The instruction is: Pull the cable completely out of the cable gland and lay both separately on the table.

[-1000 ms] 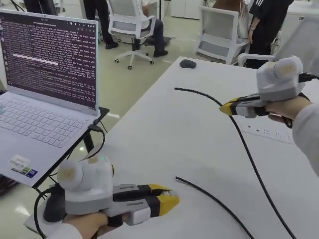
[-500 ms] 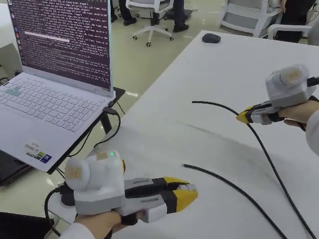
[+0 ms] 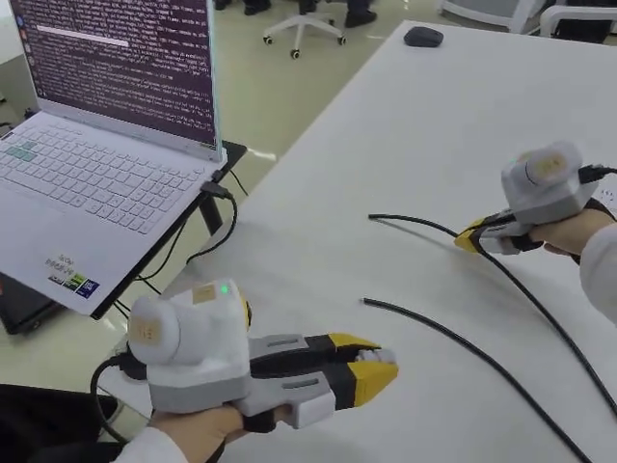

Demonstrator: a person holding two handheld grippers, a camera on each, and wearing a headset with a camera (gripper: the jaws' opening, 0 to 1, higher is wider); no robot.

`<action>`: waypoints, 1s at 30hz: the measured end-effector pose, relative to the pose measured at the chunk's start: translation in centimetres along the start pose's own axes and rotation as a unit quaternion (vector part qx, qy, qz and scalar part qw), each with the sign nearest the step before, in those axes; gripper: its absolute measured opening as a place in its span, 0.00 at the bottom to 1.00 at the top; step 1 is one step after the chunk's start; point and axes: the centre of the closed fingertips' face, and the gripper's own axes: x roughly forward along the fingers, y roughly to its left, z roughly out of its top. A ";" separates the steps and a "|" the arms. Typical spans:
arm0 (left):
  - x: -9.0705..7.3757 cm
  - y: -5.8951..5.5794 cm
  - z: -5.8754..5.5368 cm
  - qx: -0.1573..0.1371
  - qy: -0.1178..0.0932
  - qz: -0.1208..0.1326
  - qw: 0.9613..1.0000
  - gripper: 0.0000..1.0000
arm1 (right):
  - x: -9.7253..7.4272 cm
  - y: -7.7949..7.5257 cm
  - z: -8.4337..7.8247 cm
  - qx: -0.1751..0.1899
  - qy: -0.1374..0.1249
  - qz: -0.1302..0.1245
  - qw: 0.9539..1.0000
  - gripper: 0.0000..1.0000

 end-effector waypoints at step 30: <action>1.6 -1.0 1.5 0.046 0.025 -0.002 0.999 0.17 | -13.1 0.0 2.9 -0.017 -0.121 -0.067 0.990 0.17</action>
